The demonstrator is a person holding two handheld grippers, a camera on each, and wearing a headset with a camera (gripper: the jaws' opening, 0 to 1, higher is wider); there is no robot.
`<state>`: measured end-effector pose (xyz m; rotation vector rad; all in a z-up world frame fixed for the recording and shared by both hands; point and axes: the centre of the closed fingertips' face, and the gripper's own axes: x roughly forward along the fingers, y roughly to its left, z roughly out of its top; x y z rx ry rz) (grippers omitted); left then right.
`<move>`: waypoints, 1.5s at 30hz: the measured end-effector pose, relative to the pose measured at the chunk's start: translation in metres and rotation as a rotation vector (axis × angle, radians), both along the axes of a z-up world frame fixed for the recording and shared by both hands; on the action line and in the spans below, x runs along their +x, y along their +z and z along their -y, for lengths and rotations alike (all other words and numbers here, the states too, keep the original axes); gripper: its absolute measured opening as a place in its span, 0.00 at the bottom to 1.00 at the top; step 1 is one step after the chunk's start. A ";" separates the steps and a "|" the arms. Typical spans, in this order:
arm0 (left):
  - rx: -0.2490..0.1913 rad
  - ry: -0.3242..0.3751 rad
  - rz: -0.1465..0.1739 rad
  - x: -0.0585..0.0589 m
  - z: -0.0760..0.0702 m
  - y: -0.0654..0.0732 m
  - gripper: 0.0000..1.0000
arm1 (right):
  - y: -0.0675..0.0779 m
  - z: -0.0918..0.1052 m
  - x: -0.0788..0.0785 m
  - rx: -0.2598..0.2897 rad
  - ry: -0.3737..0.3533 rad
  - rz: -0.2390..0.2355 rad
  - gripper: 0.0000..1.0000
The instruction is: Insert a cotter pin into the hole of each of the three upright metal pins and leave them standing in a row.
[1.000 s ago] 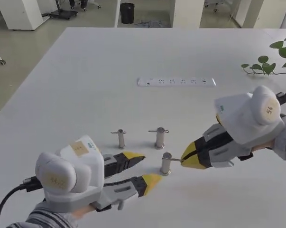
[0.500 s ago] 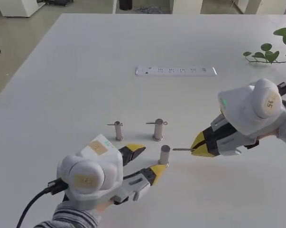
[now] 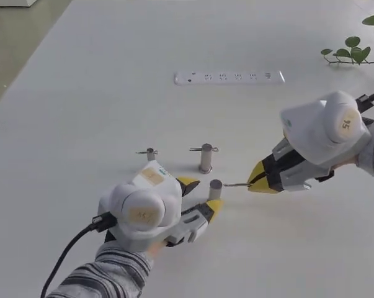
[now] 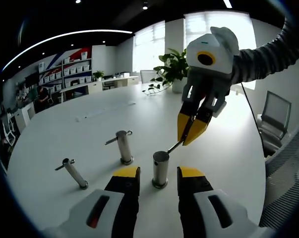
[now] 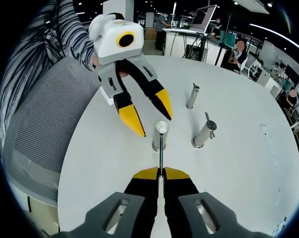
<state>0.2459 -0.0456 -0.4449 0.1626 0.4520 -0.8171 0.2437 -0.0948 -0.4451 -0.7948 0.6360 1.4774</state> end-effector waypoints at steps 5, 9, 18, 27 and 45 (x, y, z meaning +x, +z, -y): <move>-0.006 0.008 -0.016 0.003 0.003 -0.006 0.24 | -0.002 0.000 0.002 0.002 0.006 -0.007 0.00; -0.006 0.006 -0.027 0.004 0.006 -0.009 0.22 | -0.004 -0.001 0.002 -0.002 0.011 -0.011 0.00; -0.012 0.003 -0.052 0.004 0.010 -0.013 0.17 | -0.005 -0.001 0.002 -0.002 0.019 -0.022 0.00; -0.018 0.009 -0.060 0.005 0.010 -0.013 0.11 | 0.001 -0.008 -0.001 0.009 0.028 -0.016 0.00; -0.007 0.008 -0.061 0.006 0.011 -0.017 0.10 | -0.002 -0.027 -0.001 0.025 0.021 -0.040 0.00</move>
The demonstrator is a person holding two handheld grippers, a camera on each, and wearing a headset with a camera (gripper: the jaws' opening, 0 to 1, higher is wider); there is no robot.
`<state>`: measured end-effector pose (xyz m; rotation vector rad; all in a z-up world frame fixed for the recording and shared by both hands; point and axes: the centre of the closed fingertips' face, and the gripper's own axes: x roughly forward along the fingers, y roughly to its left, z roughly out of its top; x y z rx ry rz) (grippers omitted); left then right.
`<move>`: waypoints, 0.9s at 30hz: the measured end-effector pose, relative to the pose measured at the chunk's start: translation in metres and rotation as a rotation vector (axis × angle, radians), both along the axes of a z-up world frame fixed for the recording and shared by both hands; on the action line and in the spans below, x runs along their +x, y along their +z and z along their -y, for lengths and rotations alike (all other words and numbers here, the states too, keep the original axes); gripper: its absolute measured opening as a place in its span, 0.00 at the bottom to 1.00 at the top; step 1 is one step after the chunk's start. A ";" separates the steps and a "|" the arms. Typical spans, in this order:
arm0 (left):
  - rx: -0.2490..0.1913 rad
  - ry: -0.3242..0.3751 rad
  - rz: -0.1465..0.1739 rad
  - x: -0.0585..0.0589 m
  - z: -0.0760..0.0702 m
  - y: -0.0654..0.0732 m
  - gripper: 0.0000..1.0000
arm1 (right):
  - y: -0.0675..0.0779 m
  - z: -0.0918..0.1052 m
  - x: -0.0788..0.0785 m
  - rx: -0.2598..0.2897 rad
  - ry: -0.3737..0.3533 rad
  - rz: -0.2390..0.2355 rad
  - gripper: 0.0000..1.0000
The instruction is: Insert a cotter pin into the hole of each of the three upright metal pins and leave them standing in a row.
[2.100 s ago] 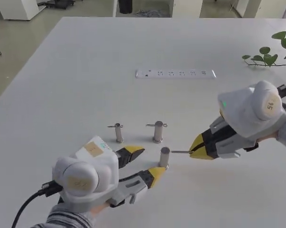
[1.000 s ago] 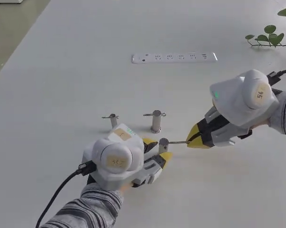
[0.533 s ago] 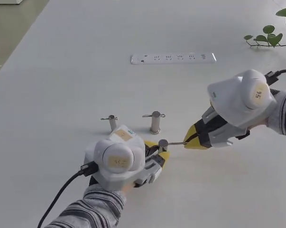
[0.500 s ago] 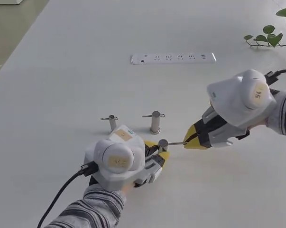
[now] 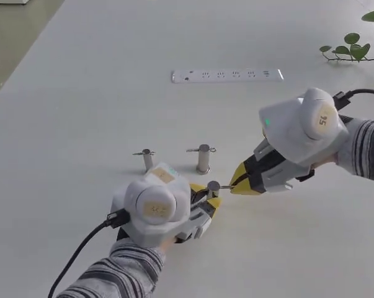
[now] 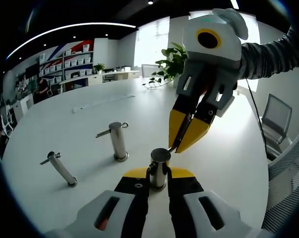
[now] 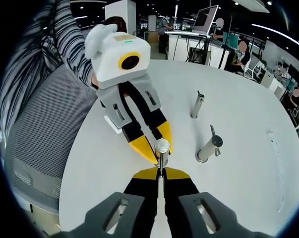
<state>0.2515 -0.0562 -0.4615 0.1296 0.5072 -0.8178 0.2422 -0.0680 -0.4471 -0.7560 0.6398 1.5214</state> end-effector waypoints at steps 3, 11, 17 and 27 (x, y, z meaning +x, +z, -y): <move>-0.001 0.003 -0.003 0.000 0.000 0.000 0.10 | 0.000 -0.005 -0.001 0.006 0.001 -0.002 0.00; -0.001 0.005 -0.008 0.000 0.000 -0.001 0.10 | 0.002 -0.011 0.002 0.034 -0.060 -0.024 0.05; -0.004 0.005 -0.010 0.001 0.000 -0.002 0.10 | 0.010 -0.006 0.002 0.049 -0.093 -0.044 0.08; -0.021 0.036 -0.037 0.000 -0.002 -0.006 0.10 | 0.009 -0.003 0.002 0.038 -0.098 -0.043 0.00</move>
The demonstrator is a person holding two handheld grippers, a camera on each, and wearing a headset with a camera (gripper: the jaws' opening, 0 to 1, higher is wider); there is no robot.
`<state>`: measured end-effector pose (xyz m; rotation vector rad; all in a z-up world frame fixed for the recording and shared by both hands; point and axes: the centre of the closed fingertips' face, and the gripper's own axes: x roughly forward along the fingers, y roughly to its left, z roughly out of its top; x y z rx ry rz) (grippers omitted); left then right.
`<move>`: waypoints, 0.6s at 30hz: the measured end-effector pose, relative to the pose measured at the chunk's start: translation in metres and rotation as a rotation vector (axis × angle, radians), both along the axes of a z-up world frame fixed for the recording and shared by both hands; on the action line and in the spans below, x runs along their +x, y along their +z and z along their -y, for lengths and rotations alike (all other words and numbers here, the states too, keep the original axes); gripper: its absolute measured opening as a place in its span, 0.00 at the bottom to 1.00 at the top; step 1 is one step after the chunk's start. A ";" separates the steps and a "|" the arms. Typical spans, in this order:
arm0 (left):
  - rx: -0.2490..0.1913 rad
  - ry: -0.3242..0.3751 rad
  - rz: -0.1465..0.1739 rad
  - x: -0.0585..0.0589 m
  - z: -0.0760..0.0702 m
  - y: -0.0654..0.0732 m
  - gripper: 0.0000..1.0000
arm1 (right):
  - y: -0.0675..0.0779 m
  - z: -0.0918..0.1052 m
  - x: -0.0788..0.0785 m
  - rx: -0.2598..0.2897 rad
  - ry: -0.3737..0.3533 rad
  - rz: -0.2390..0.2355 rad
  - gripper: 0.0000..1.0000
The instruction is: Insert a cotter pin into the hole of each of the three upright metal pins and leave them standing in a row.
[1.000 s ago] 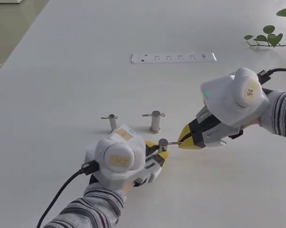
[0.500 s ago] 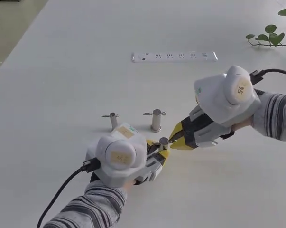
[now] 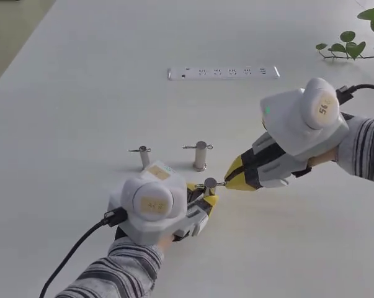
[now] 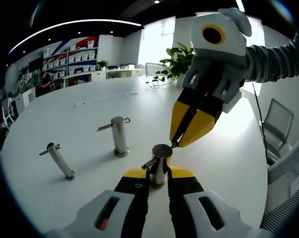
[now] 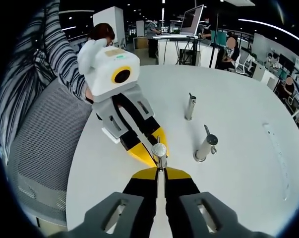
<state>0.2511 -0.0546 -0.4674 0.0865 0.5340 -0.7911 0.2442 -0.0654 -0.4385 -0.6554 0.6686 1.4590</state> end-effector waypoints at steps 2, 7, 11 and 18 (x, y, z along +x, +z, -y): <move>-0.011 0.009 -0.018 -0.001 -0.001 -0.002 0.10 | -0.001 -0.001 0.000 -0.001 0.001 -0.004 0.00; 0.000 0.015 -0.018 -0.002 -0.001 -0.004 0.10 | 0.000 -0.005 -0.002 0.000 -0.002 -0.004 0.00; 0.002 0.018 -0.023 -0.002 -0.002 -0.005 0.10 | 0.001 -0.007 -0.003 -0.003 -0.005 -0.009 0.00; 0.003 0.025 -0.025 -0.002 -0.002 -0.006 0.10 | 0.001 -0.009 -0.004 0.003 0.009 0.004 0.00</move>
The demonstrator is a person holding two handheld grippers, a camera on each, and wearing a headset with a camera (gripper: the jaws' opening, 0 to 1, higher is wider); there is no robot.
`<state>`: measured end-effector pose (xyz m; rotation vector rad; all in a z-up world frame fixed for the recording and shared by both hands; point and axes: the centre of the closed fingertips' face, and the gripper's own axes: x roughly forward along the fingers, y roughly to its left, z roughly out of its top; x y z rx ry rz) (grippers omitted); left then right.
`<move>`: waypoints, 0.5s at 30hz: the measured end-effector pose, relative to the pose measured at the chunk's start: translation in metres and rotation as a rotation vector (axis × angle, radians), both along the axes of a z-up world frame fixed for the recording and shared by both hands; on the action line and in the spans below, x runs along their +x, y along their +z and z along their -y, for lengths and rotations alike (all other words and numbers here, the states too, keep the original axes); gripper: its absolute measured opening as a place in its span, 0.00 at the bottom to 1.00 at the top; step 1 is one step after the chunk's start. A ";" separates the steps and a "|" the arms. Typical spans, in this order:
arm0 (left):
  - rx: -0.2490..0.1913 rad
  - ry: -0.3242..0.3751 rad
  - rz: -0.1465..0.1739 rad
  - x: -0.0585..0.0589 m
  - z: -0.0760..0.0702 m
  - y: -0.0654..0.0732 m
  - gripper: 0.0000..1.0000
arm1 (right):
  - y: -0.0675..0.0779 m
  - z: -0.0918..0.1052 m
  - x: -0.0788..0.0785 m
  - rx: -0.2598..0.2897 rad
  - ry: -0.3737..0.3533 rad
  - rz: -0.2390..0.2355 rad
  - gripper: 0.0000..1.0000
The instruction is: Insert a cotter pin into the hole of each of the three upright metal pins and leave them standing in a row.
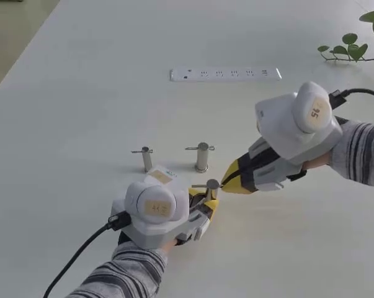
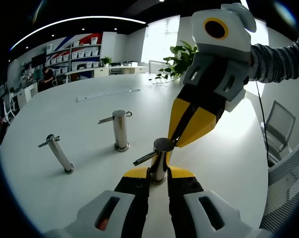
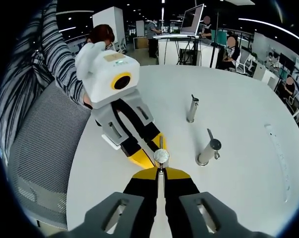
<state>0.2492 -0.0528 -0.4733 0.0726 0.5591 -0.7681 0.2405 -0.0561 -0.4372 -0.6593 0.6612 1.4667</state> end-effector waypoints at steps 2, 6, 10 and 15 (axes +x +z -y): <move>-0.001 0.002 -0.001 0.000 0.000 0.000 0.10 | 0.001 -0.001 -0.001 0.001 0.004 0.005 0.00; -0.003 0.006 -0.002 0.000 0.000 0.000 0.10 | -0.001 -0.001 0.000 -0.002 0.007 0.009 0.00; 0.006 0.014 0.001 0.001 -0.002 0.000 0.17 | -0.003 0.000 0.003 -0.006 -0.018 -0.008 0.00; 0.027 0.007 0.004 0.000 -0.008 0.000 0.27 | -0.004 0.001 0.003 -0.019 -0.033 0.002 0.11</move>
